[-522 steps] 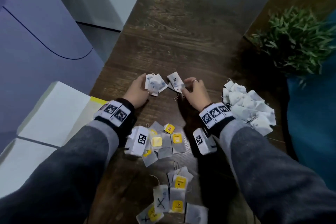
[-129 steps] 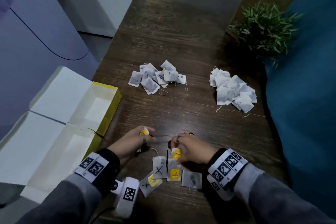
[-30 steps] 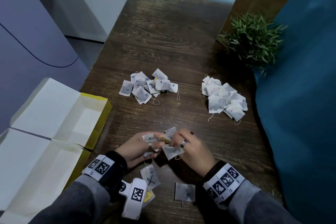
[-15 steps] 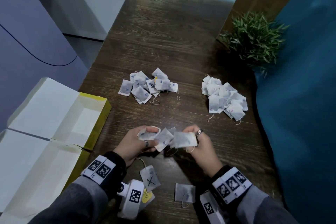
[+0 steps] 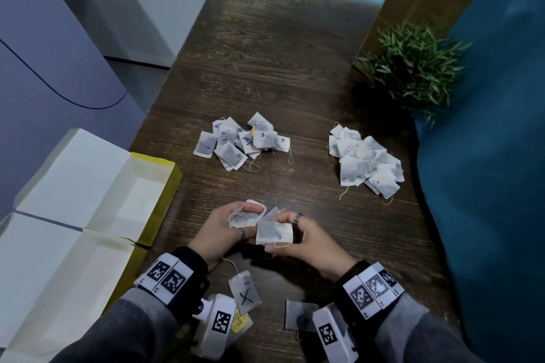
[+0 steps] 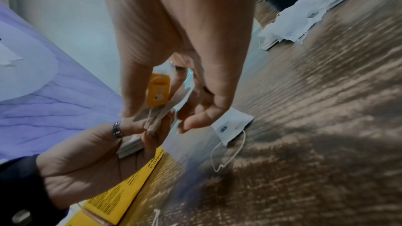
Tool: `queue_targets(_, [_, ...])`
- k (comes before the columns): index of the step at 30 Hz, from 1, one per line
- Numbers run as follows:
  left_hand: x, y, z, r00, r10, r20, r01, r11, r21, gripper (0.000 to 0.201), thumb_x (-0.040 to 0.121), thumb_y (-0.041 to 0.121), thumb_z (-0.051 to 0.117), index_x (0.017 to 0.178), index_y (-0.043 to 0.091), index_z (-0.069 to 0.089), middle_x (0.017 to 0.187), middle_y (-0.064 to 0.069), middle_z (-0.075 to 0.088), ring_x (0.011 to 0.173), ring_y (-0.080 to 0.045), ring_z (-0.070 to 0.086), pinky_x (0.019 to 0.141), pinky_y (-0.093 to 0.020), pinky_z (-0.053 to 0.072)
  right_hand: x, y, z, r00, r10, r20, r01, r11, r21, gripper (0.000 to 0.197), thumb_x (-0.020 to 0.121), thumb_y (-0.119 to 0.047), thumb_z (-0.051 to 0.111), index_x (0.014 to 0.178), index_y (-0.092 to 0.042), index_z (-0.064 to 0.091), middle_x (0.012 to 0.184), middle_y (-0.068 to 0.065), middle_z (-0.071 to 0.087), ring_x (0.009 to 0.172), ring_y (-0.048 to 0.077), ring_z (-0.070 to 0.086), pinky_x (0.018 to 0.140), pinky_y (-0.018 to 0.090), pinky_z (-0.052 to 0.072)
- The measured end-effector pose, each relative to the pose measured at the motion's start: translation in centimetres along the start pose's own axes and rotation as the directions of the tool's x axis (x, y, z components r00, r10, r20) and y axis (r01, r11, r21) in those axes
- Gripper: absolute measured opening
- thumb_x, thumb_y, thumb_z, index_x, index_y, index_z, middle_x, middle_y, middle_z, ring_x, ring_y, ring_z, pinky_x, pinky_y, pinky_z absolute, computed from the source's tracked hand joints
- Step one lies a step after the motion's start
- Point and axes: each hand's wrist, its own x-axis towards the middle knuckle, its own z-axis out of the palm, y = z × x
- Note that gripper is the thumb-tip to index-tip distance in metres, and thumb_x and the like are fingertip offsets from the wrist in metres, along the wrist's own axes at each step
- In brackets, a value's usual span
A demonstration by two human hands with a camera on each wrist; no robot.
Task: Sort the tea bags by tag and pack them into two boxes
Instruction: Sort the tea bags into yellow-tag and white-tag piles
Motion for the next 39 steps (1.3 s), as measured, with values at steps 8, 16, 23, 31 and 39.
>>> queue_targets(8, [0.2,-0.3,-1.7,0.995,-0.094,-0.035,0.092,0.994,-0.056,0.025,0.094,0.000,0.044,0.107,0.007,0.064,0.104,-0.012,0.062,0.084,-0.025,0.056,0.058,-0.020,0.054,0.4,0.3,-2.8,0.960,0.010,-0.278,0.010,0.997,0.071,0.008,0.082,-0.015,0.067,0.088,-0.015,0.062,0.077,-0.004,0.063,0.065,0.007,0.059,0.063,0.019,0.050])
queue_targets(16, [3.9,2.6,-2.8,0.990,-0.042,-0.131,0.041,0.999,-0.012,0.034,0.093,-0.010,0.036,0.114,0.008,0.057,0.116,-0.021,0.055,0.084,-0.020,0.066,0.067,-0.022,0.057,3.6,0.1,-4.3,0.930,-0.027,-0.368,0.030,1.000,0.003,0.042,0.080,0.001,0.068,0.113,-0.015,0.047,0.069,-0.001,0.059,0.056,0.005,0.059,0.056,0.021,0.052])
queue_targets(23, [9.8,7.1,-3.6,0.937,0.090,-0.337,-0.026,0.981,0.190,0.042,0.091,-0.004,0.048,0.128,0.017,0.051,0.109,-0.015,0.061,0.071,-0.008,0.060,0.062,-0.017,0.053,9.0,-3.0,-4.0,0.939,-0.039,-0.343,0.076,0.992,0.097,0.023,0.090,0.000,0.055,0.107,-0.015,0.058,0.095,0.006,0.066,0.079,0.010,0.064,0.065,0.018,0.054])
queue_targets(31, [10.7,6.9,-5.3,0.971,0.126,-0.201,0.008,0.830,0.557,0.072,0.082,0.023,0.066,0.144,0.024,0.030,0.148,-0.009,0.039,0.135,-0.024,0.038,0.112,-0.038,0.032,8.2,-3.3,-4.8,0.999,0.031,0.015,-0.015,0.800,-0.600,0.061,0.072,-0.037,0.077,0.127,-0.024,0.053,0.124,0.004,0.046,0.111,0.012,0.040,0.105,0.029,0.034])
queue_targets(39, [4.1,4.2,-4.8,0.941,0.297,-0.161,-0.068,0.635,0.769,0.044,0.086,0.011,0.062,0.127,0.025,0.051,0.126,-0.008,0.054,0.121,-0.025,0.048,0.104,-0.037,0.039,5.0,-1.7,-2.3,0.968,0.171,0.182,0.082,0.469,-0.879,0.028,0.067,-0.030,0.078,0.085,-0.017,0.060,0.107,0.000,0.045,0.106,0.020,0.042,0.089,0.033,0.038])
